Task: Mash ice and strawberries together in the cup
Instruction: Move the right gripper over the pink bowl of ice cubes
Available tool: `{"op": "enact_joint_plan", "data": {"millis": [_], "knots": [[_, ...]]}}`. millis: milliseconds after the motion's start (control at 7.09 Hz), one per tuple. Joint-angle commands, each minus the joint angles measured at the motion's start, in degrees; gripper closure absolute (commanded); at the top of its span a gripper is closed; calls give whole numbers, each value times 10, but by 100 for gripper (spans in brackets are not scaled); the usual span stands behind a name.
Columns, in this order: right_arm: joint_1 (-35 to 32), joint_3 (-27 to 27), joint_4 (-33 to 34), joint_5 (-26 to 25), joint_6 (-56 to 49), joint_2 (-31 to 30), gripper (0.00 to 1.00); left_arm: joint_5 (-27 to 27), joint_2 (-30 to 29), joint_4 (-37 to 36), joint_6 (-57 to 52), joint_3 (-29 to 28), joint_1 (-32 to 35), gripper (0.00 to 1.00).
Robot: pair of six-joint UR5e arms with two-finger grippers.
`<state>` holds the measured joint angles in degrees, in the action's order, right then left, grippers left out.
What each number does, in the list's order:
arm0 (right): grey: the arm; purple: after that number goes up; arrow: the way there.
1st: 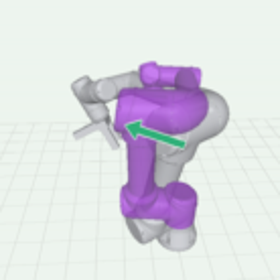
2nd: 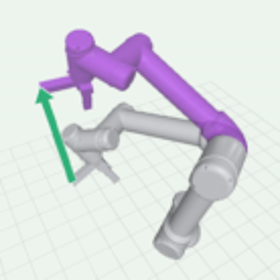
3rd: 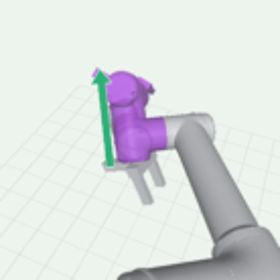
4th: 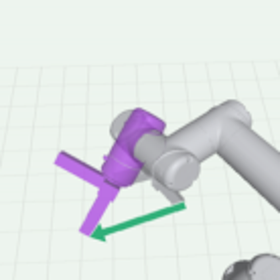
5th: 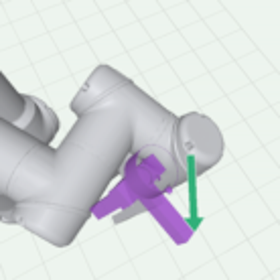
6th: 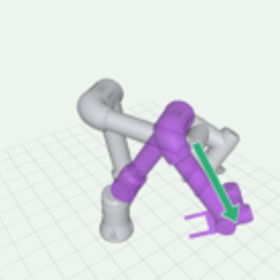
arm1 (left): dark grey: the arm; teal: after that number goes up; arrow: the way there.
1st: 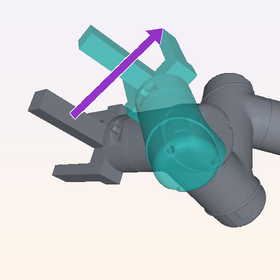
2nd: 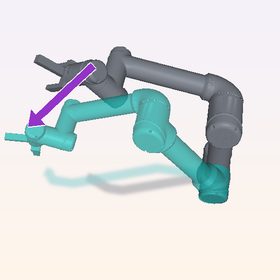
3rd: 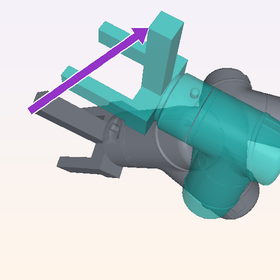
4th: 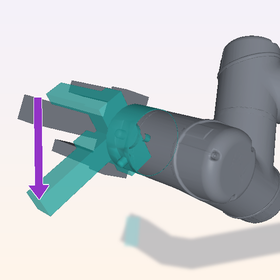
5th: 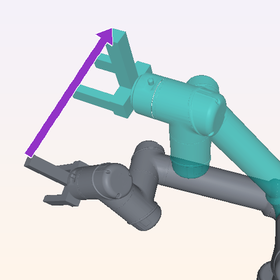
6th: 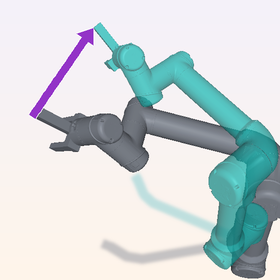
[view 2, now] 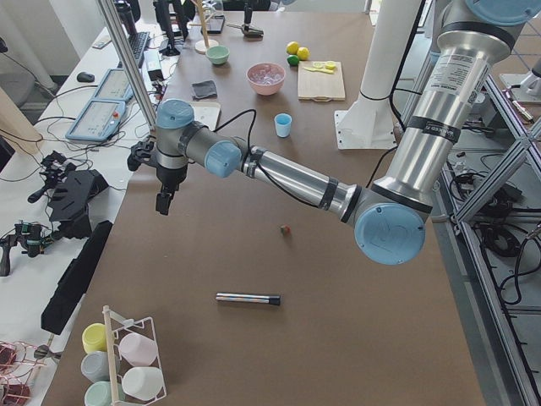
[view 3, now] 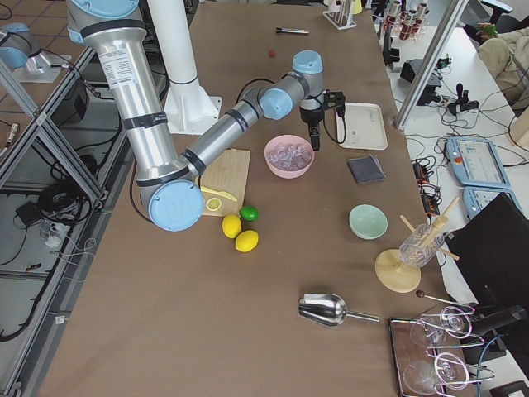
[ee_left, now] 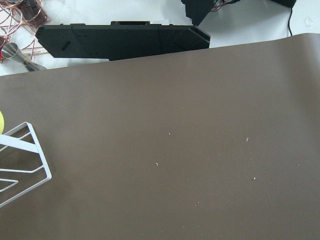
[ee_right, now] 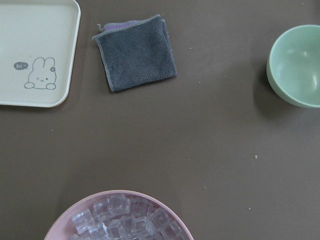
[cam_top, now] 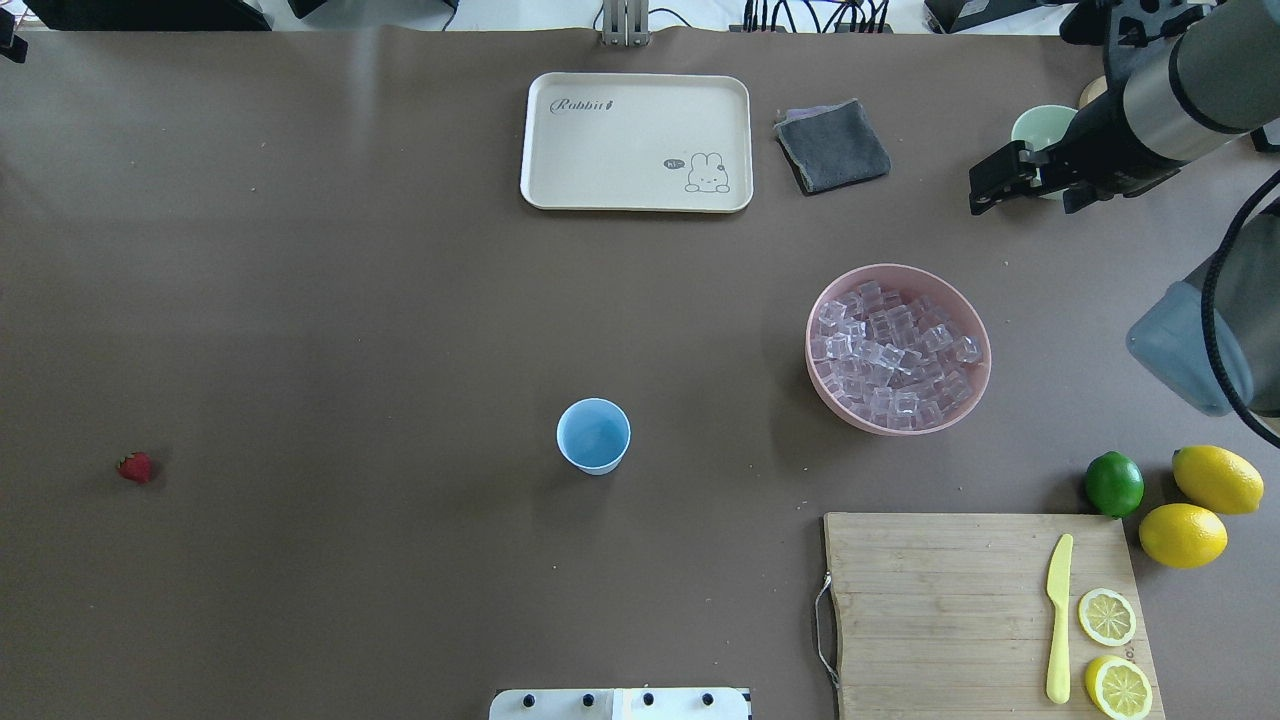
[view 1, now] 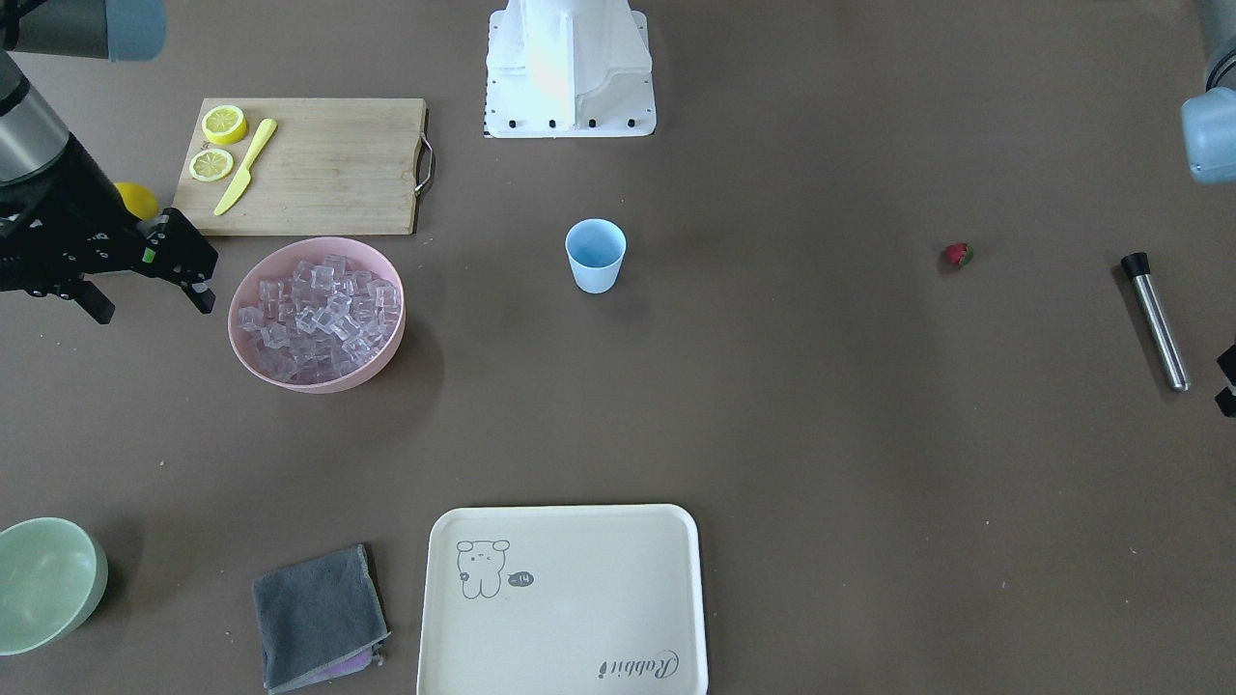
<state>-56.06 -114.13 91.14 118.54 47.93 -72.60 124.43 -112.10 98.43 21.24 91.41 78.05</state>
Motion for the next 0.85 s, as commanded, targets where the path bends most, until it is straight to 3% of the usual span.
{"op": "enact_joint_plan", "data": {"millis": [0,705], "knots": [[60,1,0,-37,47,-2,0,-1,-20,-2,0,-2,-8,2],[147,18,0,-84,37,-6,1,-2,-16,-1,-1,13,-8,2]]}}
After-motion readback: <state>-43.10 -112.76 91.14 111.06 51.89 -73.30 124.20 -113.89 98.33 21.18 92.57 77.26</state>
